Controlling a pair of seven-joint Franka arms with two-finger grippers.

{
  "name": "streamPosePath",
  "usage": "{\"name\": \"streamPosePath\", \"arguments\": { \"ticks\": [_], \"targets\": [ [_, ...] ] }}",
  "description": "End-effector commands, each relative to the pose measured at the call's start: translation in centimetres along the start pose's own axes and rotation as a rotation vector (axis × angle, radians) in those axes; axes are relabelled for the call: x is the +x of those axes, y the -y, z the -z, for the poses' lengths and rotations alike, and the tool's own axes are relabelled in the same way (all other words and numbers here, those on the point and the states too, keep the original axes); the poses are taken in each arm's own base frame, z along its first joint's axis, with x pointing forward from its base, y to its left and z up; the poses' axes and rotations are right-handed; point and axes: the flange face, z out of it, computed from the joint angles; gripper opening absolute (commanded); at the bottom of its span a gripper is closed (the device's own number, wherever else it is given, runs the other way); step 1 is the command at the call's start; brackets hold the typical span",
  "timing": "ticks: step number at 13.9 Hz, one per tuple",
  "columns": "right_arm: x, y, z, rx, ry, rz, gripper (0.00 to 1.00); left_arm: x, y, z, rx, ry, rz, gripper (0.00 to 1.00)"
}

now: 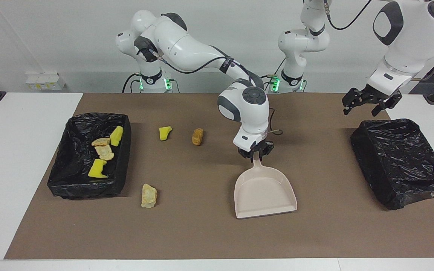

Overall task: Sweep and dump trash in bin
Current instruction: 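Lower the dustpan onto the table and release it with the right gripper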

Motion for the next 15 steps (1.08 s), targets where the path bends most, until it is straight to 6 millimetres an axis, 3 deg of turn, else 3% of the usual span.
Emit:
{"name": "streamPosePath", "arguments": {
  "ticks": [1,4,5,8,10,14,15],
  "targets": [
    [1.4,-0.3,1.2,0.069,-0.029,-0.052,0.81,-0.7,0.0,1.6,0.013,-0.033,-0.012,1.0],
    [3.6,-2.5,4.8,0.095,-0.095,-0.088,0.89,-0.7,-0.2,1.5,0.013,-0.036,-0.014,1.0],
    [4.2,-3.3,7.3,0.107,-0.125,-0.104,1.0,-0.7,0.0,1.6,0.012,-0.039,-0.008,1.0],
    [6.2,-10.4,15.6,0.093,-0.201,-0.17,1.0,-0.7,0.2,1.5,0.014,-0.037,-0.006,1.0],
    [7.5,-16.6,20.0,0.063,-0.25,-0.248,1.0,-0.7,0.2,1.4,0.015,-0.039,-0.006,1.0],
    [6.6,-22.5,27.0,-0.028,-0.236,-0.331,1.0,-0.7,0.2,1.5,0.013,-0.042,-0.008,1.0],
    [5.7,-23.2,28.7,-0.055,-0.222,-0.332,1.0,-0.7,0.2,1.3,0.013,-0.04,-0.006,1.0]
  ]
}}
